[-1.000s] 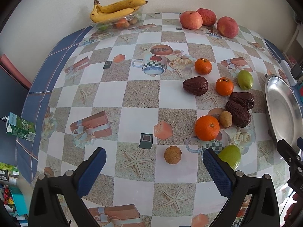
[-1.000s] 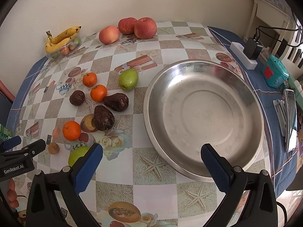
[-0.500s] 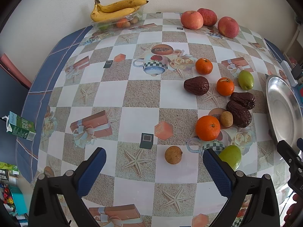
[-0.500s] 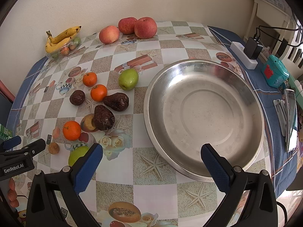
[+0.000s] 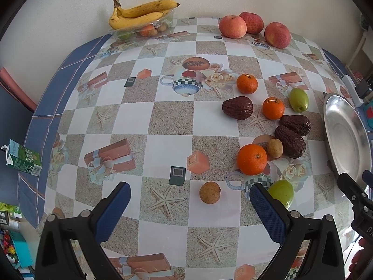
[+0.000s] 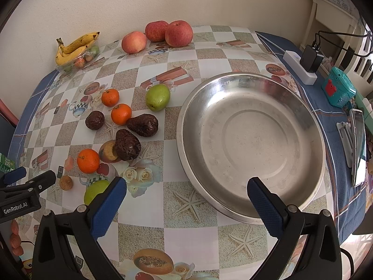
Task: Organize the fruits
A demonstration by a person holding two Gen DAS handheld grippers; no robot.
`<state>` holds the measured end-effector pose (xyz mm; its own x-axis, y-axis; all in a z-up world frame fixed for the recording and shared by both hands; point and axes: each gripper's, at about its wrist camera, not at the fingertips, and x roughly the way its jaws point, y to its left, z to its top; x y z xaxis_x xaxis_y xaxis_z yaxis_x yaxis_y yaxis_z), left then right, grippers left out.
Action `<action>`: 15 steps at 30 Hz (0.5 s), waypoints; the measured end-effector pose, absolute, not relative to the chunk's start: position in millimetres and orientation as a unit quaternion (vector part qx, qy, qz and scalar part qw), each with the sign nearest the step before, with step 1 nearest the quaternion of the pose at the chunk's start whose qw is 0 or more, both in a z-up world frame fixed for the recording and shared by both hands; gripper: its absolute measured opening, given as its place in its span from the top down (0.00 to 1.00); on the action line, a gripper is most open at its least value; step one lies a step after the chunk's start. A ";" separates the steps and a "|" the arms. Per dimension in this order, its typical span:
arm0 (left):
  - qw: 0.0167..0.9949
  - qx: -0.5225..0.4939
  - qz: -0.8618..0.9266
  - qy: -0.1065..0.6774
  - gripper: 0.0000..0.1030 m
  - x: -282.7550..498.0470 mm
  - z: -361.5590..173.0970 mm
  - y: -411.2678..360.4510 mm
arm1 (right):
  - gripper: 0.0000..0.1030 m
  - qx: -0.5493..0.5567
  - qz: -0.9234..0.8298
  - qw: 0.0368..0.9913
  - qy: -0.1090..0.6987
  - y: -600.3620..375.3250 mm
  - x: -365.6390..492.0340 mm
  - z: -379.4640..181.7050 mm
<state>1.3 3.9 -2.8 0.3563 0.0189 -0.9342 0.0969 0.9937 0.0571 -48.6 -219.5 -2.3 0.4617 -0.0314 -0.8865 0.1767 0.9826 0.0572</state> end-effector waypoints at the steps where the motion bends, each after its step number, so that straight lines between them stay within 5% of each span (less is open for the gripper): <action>1: 0.822 0.051 -0.025 0.567 0.00 1.5 -3.0 3.6 | 0.00 0.071 -0.061 0.852 0.515 -219.6 -48.6 -2.3; 15: 0.824 0.022 -0.022 0.566 0.00 7.2 -6.6 13.7 | 0.00 0.052 -0.043 0.848 0.526 -207.9 -45.3 -6.4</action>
